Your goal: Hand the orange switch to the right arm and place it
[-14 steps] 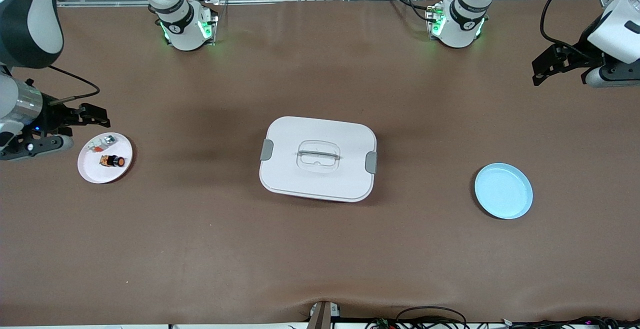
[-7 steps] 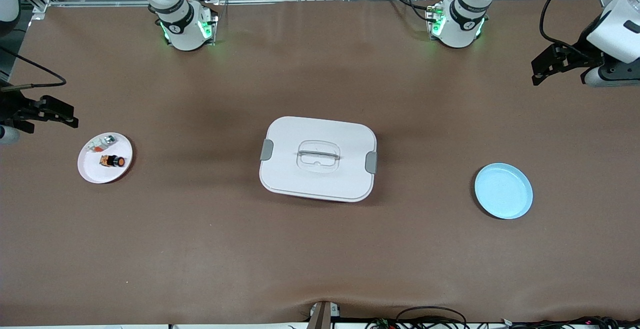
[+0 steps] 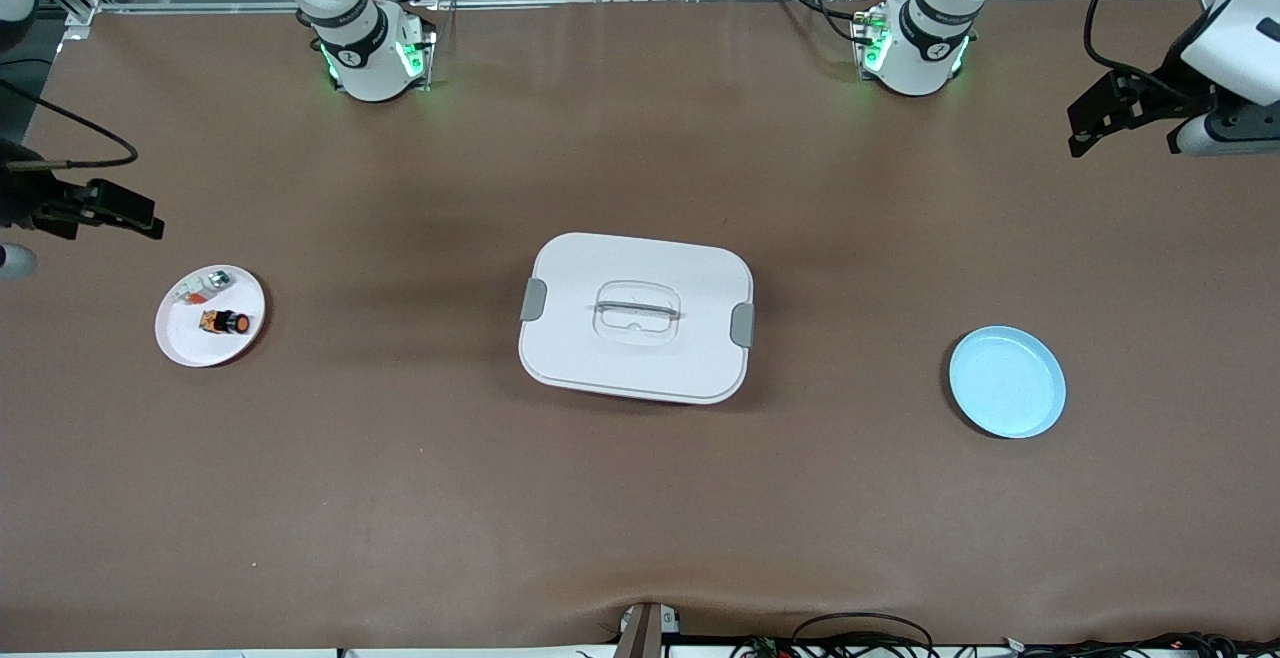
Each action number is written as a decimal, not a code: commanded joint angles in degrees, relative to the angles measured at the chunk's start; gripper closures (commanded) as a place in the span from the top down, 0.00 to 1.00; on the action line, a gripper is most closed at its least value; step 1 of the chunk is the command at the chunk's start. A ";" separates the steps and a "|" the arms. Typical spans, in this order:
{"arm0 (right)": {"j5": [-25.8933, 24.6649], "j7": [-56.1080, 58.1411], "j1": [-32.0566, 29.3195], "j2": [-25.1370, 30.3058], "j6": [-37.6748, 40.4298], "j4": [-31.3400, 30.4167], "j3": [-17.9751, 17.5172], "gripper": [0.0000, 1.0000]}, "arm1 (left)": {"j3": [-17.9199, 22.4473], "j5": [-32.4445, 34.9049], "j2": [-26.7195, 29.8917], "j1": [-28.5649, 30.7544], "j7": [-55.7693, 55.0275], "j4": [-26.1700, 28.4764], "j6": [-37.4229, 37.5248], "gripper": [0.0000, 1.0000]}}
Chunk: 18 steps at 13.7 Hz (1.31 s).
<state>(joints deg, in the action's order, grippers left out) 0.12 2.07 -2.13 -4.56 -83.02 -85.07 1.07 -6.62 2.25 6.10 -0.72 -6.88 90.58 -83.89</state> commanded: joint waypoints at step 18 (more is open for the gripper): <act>1.55 -0.93 2.58 8.68 1.11 -5.90 3.76 1.00 | 0.29 -1.81 -0.30 -0.16 0.99 0.03 0.48 1.00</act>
<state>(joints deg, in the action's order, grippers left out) 0.96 1.76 0.08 1.75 -80.74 -88.41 4.33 -6.59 0.46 5.68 -0.72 -6.87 91.06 -83.83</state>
